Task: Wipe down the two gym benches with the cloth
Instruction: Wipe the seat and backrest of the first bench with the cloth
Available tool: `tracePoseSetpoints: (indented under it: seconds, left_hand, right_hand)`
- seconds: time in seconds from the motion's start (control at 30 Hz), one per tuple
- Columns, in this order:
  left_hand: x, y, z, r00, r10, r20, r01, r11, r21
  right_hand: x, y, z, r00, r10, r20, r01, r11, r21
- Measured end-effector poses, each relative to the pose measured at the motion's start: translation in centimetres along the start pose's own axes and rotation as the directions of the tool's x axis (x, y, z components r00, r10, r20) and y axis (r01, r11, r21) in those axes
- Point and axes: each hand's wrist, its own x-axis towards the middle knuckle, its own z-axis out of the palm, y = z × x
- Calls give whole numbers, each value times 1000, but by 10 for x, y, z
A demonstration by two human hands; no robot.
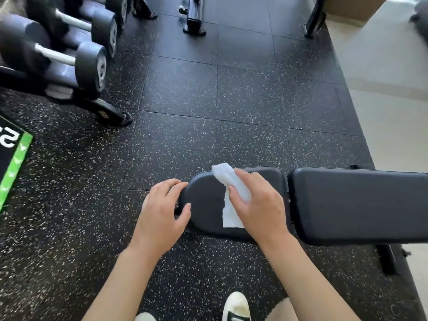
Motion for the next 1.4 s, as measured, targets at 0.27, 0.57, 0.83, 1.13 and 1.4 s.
tracePoseSetpoints:
  seconds: [0.27, 0.57, 0.83, 1.13, 1.4]
  left_hand:
    - [16, -69, 85, 994, 105, -17, -105, 993, -47]
    - [16, -112, 107, 976, 200, -87, -207, 975, -76]
    - [11, -126, 96, 969, 239, -63, -244, 963, -116]
    - [17, -123, 93, 957, 283, -69, -288, 954, -80]
    - [16, -123, 95, 966, 252, -60, -256, 962, -90]
  right_hand:
    - [25, 25, 86, 996, -83, -21, 82, 996, -46]
    - [37, 8, 151, 962, -272, 27, 272, 940, -204]
    - [-15, -6, 146, 943, -316, 107, 333, 910, -249]
    - [-45, 8, 146, 906, -419, 54, 415, 859, -301]
    - [48, 4, 164, 981, -172, 85, 191, 926, -325]
